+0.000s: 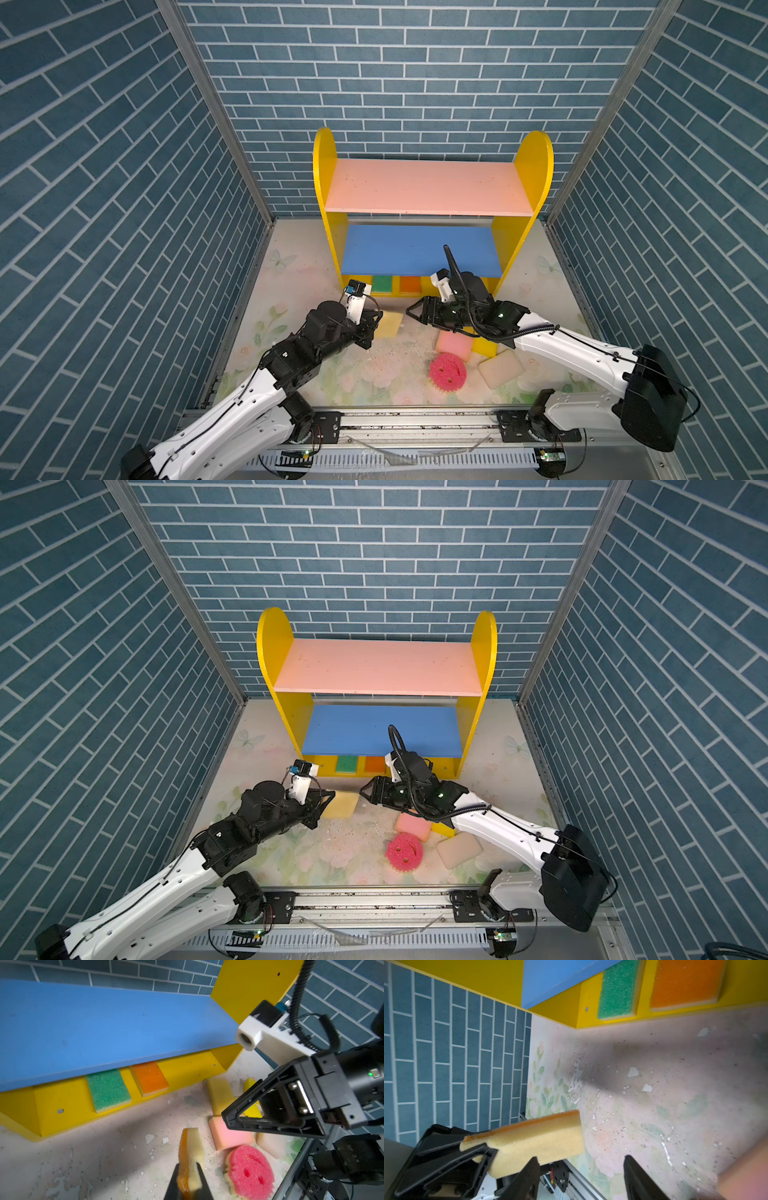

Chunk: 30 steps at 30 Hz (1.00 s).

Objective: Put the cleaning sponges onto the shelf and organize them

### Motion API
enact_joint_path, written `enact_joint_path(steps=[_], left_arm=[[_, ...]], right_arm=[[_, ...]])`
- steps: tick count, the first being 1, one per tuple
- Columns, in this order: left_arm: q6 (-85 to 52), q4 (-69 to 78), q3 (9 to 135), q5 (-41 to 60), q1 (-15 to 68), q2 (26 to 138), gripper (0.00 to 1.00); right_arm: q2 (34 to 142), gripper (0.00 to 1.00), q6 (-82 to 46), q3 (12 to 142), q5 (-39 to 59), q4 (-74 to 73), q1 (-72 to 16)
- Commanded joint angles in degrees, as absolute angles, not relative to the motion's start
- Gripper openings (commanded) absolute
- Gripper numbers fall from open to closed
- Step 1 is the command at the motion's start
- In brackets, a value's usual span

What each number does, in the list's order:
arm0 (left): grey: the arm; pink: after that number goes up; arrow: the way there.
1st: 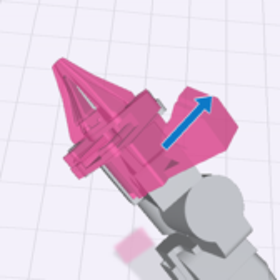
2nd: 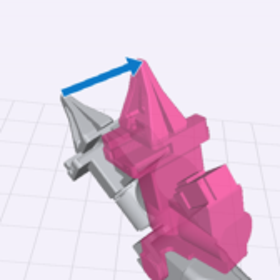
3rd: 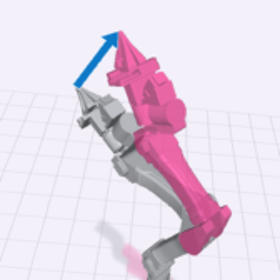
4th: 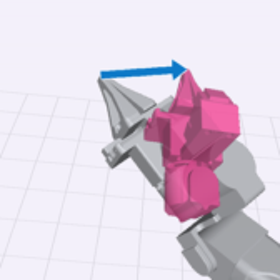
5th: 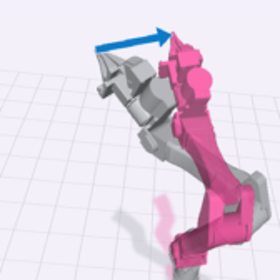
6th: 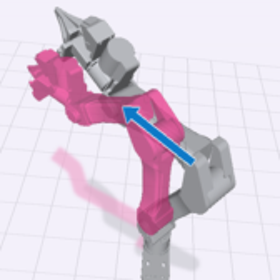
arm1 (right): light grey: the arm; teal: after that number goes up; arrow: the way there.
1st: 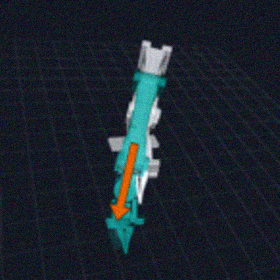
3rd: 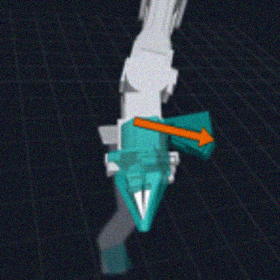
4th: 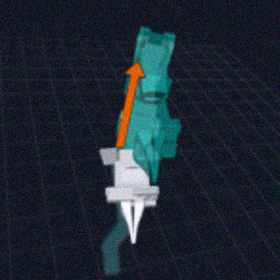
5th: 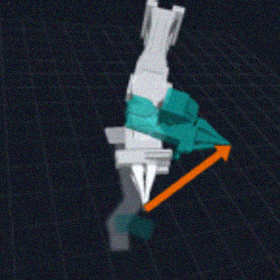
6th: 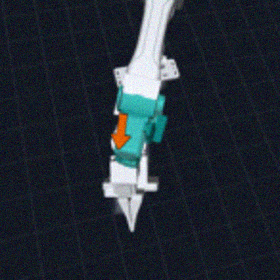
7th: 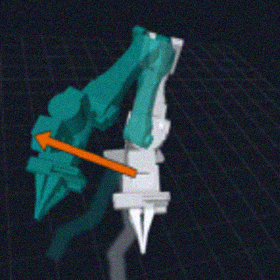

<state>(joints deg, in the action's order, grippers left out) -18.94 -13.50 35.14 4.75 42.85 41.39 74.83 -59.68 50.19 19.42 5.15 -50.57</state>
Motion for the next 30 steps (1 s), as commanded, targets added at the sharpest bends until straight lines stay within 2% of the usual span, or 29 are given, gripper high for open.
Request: enact_joint_path(steps=[1,9,13,17,21,25,28,30], left_arm=[[-12.3,-12.5,35.6,-0.3,43.8,40.1,0.00],[-8.8,-12.6,35.5,-4.2,45.4,40.5,0.00],[-3.4,-12.4,37.9,-10.2,50.9,44.2,0.00],[3.8,-13.7,43.1,-14.9,56.3,50.7,0.00],[6.1,-12.8,44.5,-14.5,57.1,52.6,0.00],[7.0,-11.7,43.7,-15.5,57.0,52.4,0.00],[7.8,-12.7,43.9,-16.5,57.1,53.5,0.00],[7.7,-12.7,44.0,-15.9,57.3,54.1,0.00]], right_arm=[[76.7,0.68,-67.2,52.8,23.7,-3.2,-50.3],[83.6,0.72,-78.3,56.3,27.9,-11.3,-49.9],[88.2,0.72,-81.3,58.8,30.9,-13.5,-49.9],[92.1,0.70,-83.5,60.4,33.2,-16.5,-49.9],[93.3,0.65,-86.2,60.1,35.5,-21.0,-49.8],[92.6,0.54,-86.6,58.7,35.7,-22.7,-49.7],[92.2,0.39,-86.8,58.3,36.5,-23.8,-49.7],[92.1,0.26,-86.8,58.2,36.8,-23.9,-49.6]])
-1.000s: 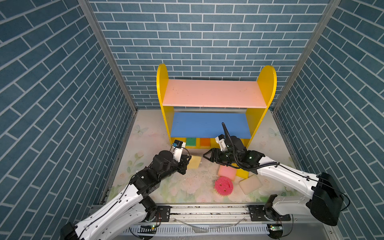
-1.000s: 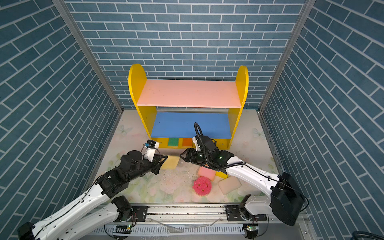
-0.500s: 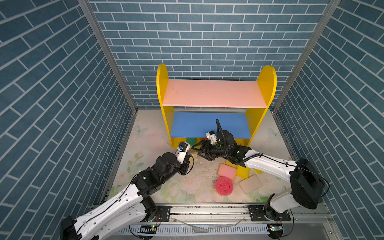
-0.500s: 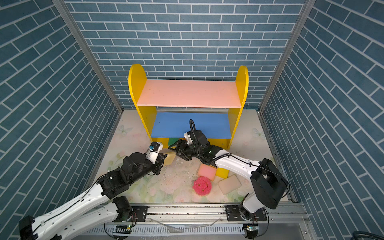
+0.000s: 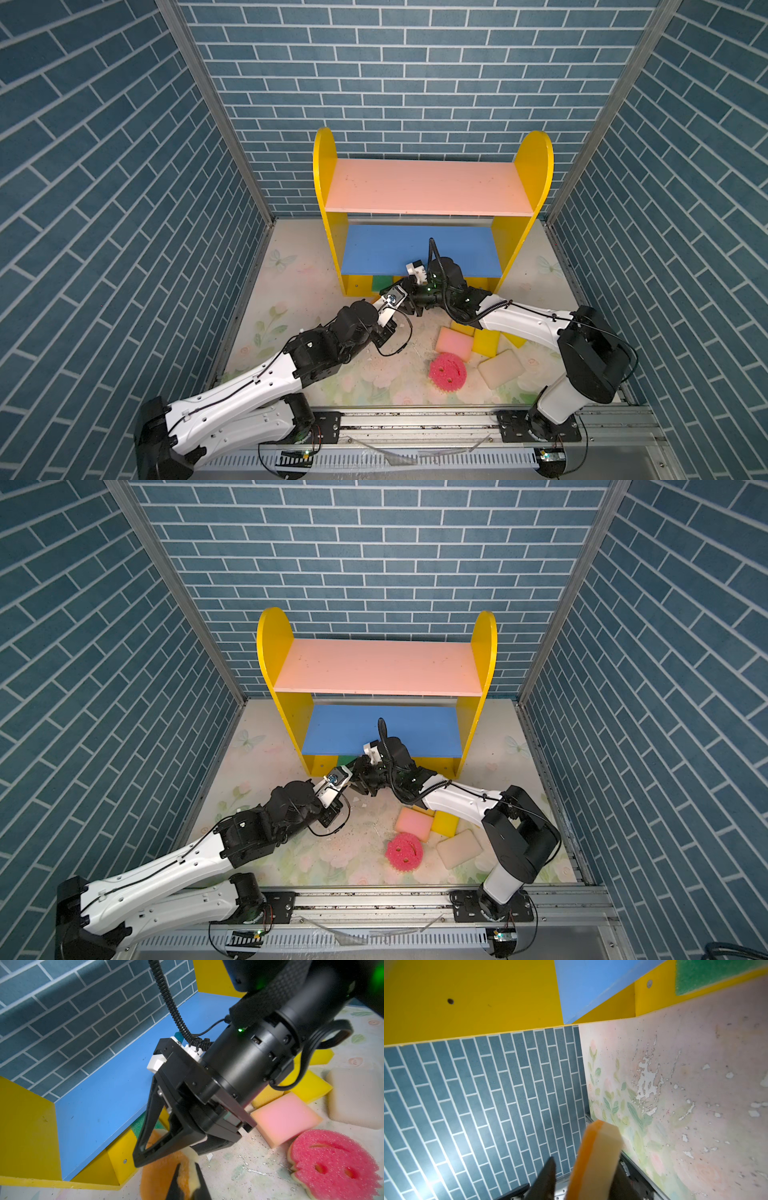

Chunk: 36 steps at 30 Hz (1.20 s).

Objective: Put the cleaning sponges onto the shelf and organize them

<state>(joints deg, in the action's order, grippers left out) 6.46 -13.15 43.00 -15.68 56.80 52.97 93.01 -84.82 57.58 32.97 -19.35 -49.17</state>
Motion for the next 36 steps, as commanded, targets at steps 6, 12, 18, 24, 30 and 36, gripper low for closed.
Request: enact_joint_path(steps=[6,12,18,24,30,36], left_arm=[[4.9,-11.6,43.7,-12.7,57.5,53.1,0.16],[0.2,-12.5,42.2,-10.4,57.6,47.9,0.57],[-5.5,-19.1,40.9,-18.5,57.4,41.3,0.76],[-16.9,-24.7,37.7,-30.6,56.0,31.2,0.78],[-25.6,-27.6,36.8,-23.9,49.7,25.4,0.94],[-34.6,-23.4,33.9,2.3,31.9,29.5,0.93]], right_arm=[[92.5,0.00,-88.3,56.7,36.8,-27.6,-49.5],[92.7,0.00,-89.0,54.8,35.3,-30.8,-49.0],[93.2,0.00,-87.8,54.3,34.5,-31.9,-48.9],[89.7,0.00,-79.1,54.7,31.2,-21.9,-48.9],[84.5,0.00,-70.5,55.2,26.1,-14.2,-48.9],[79.1,0.00,-64.9,53.9,21.4,-10.4,-48.9]])
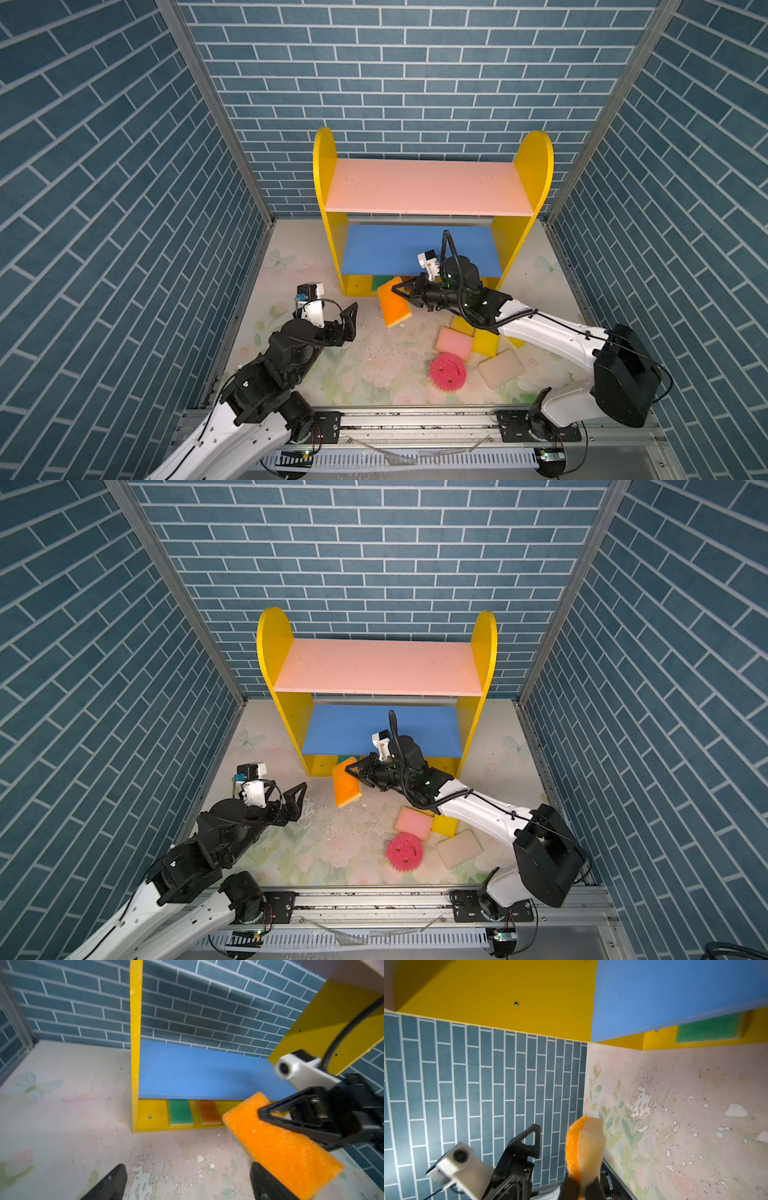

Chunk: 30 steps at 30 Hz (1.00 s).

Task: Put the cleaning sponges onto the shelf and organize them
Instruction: 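Carry the sponge with the right gripper to the shelf base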

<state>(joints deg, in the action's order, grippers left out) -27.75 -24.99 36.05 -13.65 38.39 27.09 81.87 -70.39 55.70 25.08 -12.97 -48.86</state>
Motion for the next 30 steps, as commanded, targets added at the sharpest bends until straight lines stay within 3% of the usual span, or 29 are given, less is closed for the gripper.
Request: enact_joint_path(steps=[1,5,10,19,30], left_arm=[[-36.4,-21.4,33.1,7.2,28.9,30.5,0.93],[-44.1,-9.7,28.5,21.4,21.1,32.8,0.91],[-49.9,5.7,23.7,27.8,20.4,33.3,0.94],[-54.7,13.8,20.0,31.2,20.3,34.6,0.91],[-60.0,25.7,15.7,34.0,20.5,40.8,0.92]], right_arm=[[78.4,0.00,-64.5,53.6,21.1,-10.4,-48.9],[75.8,0.00,-62.1,52.2,19.2,-8.7,-49.0],[74.8,0.00,-60.2,50.9,17.1,-7.0,-49.0],[80.1,0.00,-62.0,51.9,20.1,-16.2,-49.0],[90.3,0.00,-72.0,54.2,27.2,-37.6,-49.3]])
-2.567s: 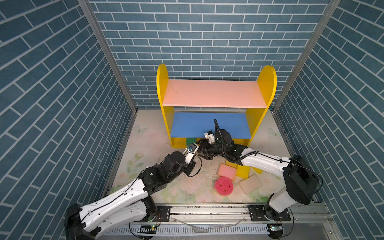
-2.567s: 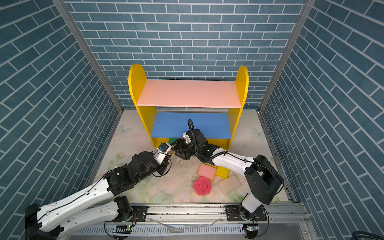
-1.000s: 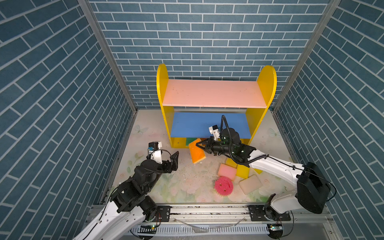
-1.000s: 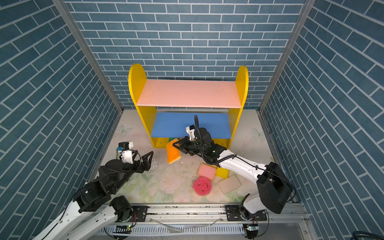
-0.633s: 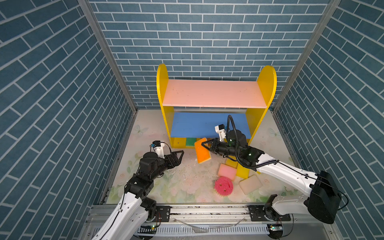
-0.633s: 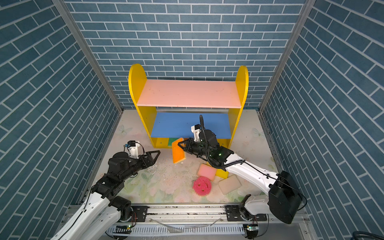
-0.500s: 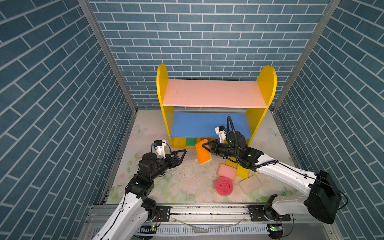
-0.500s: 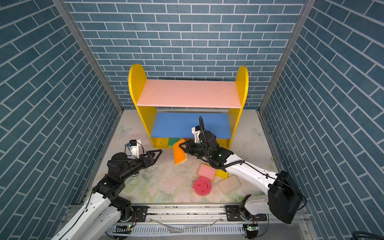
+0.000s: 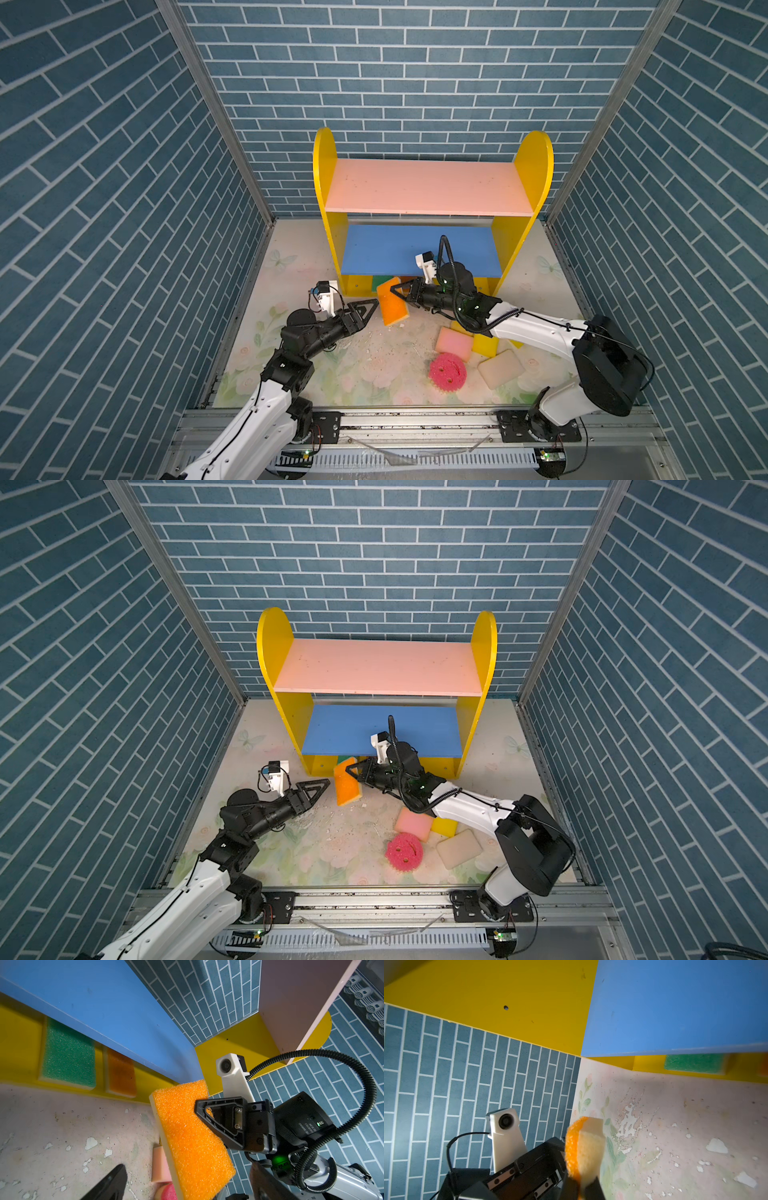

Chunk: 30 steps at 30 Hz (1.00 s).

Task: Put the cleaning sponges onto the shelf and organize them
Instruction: 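Carry the sponge with the right gripper to the shelf base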

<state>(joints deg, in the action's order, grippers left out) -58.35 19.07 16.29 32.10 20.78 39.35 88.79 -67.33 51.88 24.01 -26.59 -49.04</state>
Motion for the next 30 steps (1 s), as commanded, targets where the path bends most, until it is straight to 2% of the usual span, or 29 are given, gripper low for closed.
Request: enact_joint_path(steps=[1,4,8,14,15,18,22,24,26,28,30], left_arm=[[-59.9,26.4,15.7,34.0,20.5,41.2,0.91],[-59.3,28.0,16.2,33.4,20.5,42.3,0.86],[-59.2,32.2,17.1,33.6,20.5,44.7,0.72],[-60.5,36.8,17.4,34.0,20.5,48.3,0.69],[-60.7,37.4,17.4,34.1,20.4,48.6,0.65],[-60.9,38.3,17.8,33.9,20.5,48.7,0.40],[-60.3,36.6,19.1,33.4,20.5,47.5,0.23],[-59.4,34.7,19.8,33.4,20.5,46.5,0.17],[-58.1,31.8,20.4,33.4,20.5,45.4,0.10],[-57.3,29.6,20.5,33.3,20.5,44.6,0.09],[-57.3,29.2,20.0,33.1,20.5,44.2,0.09]], right_arm=[[90.7,0.00,-72.7,54.3,27.7,-39.4,-49.4],[91.7,0.00,-73.2,55.5,28.9,-39.8,-49.7],[92.4,0.00,-73.1,56.3,29.4,-39.6,-50.1],[93.3,0.00,-75.1,56.1,29.8,-44.2,-50.3],[93.4,0.00,-75.1,56.1,29.9,-44.1,-50.3],[93.5,0.00,-74.7,56.5,30.1,-43.1,-50.5],[93.3,0.00,-74.6,55.5,29.8,-42.3,-50.5],[92.4,0.10,-74.4,54.7,29.5,-41.3,-50.5],[90.8,0.26,-73.3,53.6,29.1,-39.1,-50.4],[88.6,0.40,-71.4,52.7,28.5,-35.4,-50.4],[86.1,0.49,-68.7,52.1,27.5,-29.9,-50.4]])
